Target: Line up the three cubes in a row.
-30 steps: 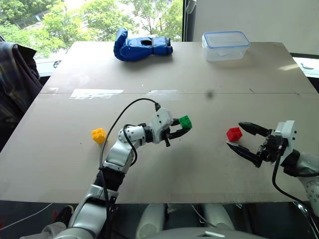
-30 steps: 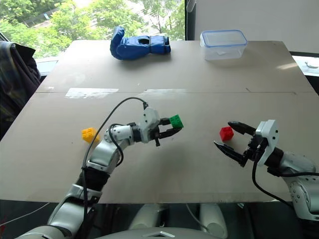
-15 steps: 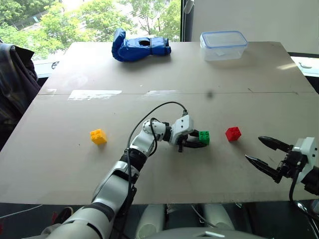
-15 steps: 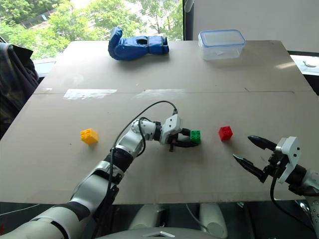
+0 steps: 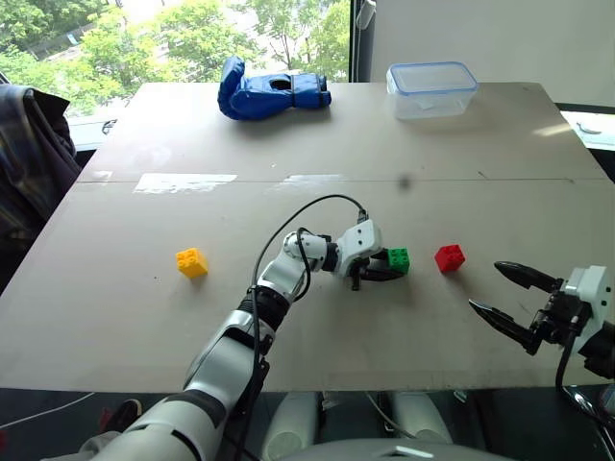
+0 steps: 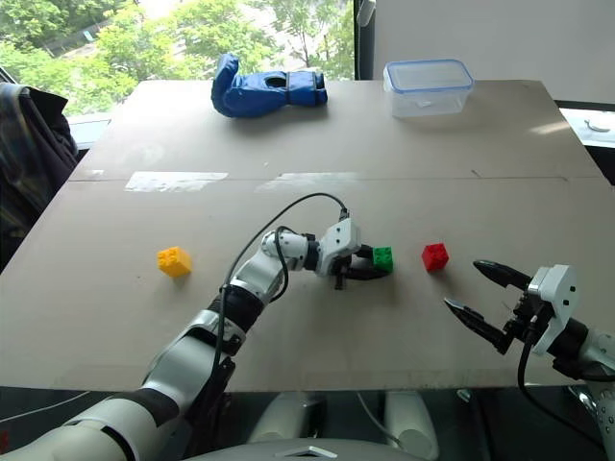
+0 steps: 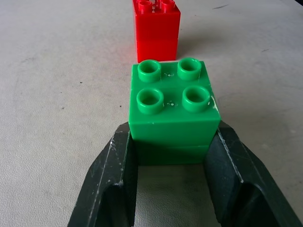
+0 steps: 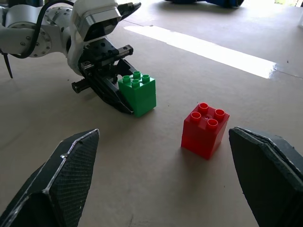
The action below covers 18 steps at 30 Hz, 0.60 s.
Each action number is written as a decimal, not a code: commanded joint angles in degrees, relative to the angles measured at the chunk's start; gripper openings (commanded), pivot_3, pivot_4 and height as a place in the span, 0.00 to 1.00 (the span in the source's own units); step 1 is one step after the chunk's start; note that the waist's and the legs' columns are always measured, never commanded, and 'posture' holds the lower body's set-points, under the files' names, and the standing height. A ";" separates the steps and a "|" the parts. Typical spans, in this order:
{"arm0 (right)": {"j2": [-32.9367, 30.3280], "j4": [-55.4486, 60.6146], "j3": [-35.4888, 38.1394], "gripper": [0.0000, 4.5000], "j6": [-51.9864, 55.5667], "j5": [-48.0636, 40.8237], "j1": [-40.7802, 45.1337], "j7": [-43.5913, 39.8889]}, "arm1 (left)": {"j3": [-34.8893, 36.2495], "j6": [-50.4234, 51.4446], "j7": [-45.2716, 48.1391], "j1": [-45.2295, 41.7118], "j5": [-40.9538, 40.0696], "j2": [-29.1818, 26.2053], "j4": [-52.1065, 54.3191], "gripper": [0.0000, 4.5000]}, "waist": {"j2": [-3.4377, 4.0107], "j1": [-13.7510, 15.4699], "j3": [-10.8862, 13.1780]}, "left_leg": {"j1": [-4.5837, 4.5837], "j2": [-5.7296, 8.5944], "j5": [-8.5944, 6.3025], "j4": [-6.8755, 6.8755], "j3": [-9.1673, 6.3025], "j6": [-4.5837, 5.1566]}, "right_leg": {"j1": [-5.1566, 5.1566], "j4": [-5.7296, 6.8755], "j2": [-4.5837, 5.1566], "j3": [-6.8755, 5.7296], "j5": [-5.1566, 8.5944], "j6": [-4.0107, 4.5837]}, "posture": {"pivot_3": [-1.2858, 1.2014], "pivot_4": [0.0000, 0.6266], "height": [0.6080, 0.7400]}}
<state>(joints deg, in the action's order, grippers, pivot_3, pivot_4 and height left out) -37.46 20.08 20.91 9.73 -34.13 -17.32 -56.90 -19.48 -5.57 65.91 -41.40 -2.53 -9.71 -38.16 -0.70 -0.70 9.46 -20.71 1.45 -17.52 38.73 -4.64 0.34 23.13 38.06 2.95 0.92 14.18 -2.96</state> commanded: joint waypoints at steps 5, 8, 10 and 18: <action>0.08 1.80 0.35 1.00 -0.59 -0.21 -0.17 0.21 | 0.22 0.71 -0.16 0.61 0.74 -0.63 0.63 0.37 | 0.00 -0.03 0.00 | 0.00 0.00 0.00 0.00 -0.01 0.00 | 0.00 0.00 0.00 0.00 0.00 0.00 | 0.52 0.24 1.00; 0.08 1.73 0.17 1.00 -0.86 0.39 -0.26 0.35 | 0.34 1.09 -0.08 0.56 0.55 -0.53 0.65 0.37 | 0.00 -0.05 0.00 | 0.01 0.00 0.00 0.00 0.00 0.00 | 0.00 0.00 0.00 0.00 0.00 0.00 | 0.52 0.24 1.00; 0.13 1.71 0.19 1.00 -0.92 0.46 -0.24 0.42 | 0.20 1.34 0.34 0.72 0.45 -0.59 0.99 0.37 | 0.00 -0.04 0.00 | 0.00 0.00 0.00 0.00 -0.01 0.00 | 0.00 0.00 0.00 0.00 0.00 0.00 | 0.52 0.24 1.00; 0.36 1.58 0.18 1.00 -1.07 0.93 -0.03 0.61 | 0.06 2.62 1.15 1.70 0.30 -0.97 3.27 0.37 | 0.01 -0.06 0.00 | 0.00 -0.01 0.00 0.00 -0.01 0.00 | 0.00 0.00 -0.01 0.00 0.00 0.00 | 0.52 0.24 1.00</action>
<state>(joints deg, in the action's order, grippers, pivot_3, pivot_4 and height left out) -37.23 20.08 20.71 9.67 -32.92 -17.48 -56.47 -19.25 -3.66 66.49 -40.61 -2.45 -10.01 -36.32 -0.69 -0.76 9.46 -20.71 1.44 -17.52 38.73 -4.64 0.34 23.13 38.05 2.94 0.93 14.18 -2.96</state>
